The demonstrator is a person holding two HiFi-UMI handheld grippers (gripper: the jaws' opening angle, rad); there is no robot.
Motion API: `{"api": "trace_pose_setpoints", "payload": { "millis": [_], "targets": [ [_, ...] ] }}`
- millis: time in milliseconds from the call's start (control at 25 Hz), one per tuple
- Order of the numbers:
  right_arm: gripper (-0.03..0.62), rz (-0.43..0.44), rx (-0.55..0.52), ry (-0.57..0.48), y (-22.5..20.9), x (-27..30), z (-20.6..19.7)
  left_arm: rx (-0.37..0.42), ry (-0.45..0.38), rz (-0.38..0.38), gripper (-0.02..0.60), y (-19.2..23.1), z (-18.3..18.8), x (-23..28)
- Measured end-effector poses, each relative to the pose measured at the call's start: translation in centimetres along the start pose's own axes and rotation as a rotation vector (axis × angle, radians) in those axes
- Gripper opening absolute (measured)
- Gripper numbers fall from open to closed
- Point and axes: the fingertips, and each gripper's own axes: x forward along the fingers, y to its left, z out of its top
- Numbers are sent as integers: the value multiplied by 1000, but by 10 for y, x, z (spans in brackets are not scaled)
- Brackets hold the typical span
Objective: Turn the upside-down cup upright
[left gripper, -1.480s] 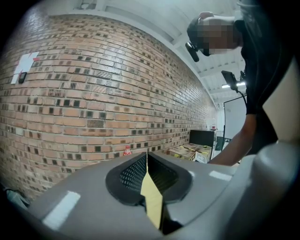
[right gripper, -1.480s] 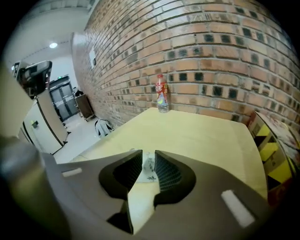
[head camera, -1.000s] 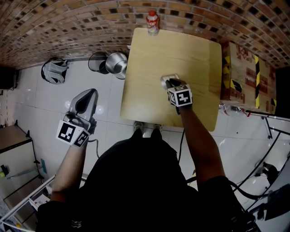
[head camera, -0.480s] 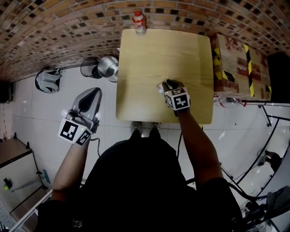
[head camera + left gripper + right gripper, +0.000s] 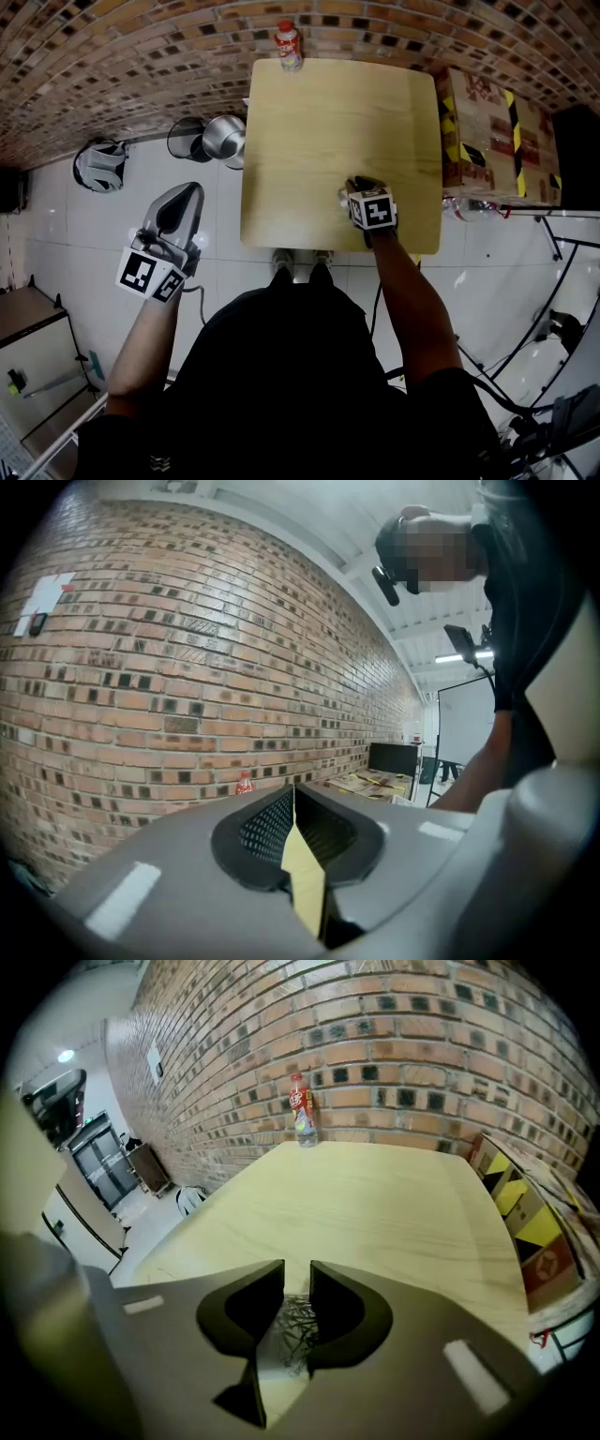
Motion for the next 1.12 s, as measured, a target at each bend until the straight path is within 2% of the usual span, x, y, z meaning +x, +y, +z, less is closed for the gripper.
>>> {"api": "trace_pose_setpoints", "payload": {
  "millis": [240,440,560,680,840,960,1120],
  "targets": [
    [91,0,46,-93,0,-12,-10,13,-8,-46,6,-12,4,10],
    [94,-10,4,-151,1,-26,-3,23,-8,-66,6,-16,5,14],
    [94,-45,-21,-169,-4,-36,-3,20,-11,-78,6,-20,4,17],
    [101,-82,38,-164,-24,-41,-12,21,-15,-95,6,-25,4,20],
    [175,7,191,-106,-41,-34,-24,23,-12,-96,6,-26,4,19],
    [183,90,273,-67,-38,-29,-24,31,-9,-90,6,-25,6,16],
    [181,129,306,-51,-32,-25,-25,31,-8,-76,6,-21,7,12]
  ]
}}
